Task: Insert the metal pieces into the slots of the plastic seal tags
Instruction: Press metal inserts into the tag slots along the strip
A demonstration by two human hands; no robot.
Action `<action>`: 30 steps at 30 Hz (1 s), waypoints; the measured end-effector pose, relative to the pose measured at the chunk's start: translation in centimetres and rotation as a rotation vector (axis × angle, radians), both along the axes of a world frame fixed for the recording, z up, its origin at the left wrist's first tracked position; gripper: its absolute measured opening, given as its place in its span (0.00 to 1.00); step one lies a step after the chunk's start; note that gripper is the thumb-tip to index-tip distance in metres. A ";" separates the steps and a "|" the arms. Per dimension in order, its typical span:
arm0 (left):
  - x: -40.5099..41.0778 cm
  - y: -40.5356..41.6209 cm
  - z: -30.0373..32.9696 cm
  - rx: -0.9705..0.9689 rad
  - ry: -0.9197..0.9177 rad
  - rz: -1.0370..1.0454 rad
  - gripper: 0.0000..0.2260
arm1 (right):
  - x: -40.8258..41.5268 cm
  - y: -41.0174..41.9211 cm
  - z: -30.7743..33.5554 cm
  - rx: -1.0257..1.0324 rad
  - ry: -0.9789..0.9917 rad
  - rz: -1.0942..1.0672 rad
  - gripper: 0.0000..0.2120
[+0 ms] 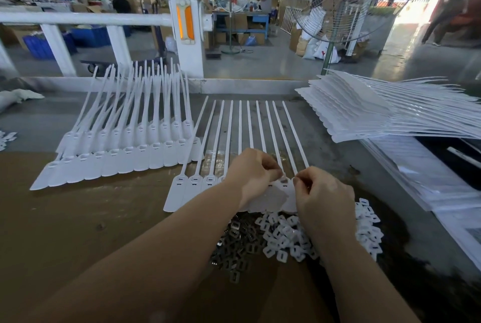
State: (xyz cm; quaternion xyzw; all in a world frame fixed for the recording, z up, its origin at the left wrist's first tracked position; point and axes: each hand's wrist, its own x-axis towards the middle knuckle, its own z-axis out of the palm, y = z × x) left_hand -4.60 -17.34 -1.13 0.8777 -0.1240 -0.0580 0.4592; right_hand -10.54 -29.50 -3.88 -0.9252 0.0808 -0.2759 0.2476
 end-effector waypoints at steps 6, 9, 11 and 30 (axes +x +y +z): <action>0.3 -0.7 -0.4 0.041 0.041 0.044 0.04 | -0.1 0.0 -0.1 -0.103 0.065 -0.043 0.04; 0.3 -0.8 -0.4 0.097 0.043 0.043 0.04 | -0.1 0.0 -0.1 -0.095 0.068 -0.034 0.04; 0.4 -0.9 -0.3 0.114 0.050 0.044 0.04 | -0.1 -0.1 -0.1 -0.086 0.071 -0.024 0.04; 1.6 -1.5 0.6 0.110 0.182 0.022 0.06 | -0.1 -0.2 -0.1 -0.057 0.071 -0.027 0.03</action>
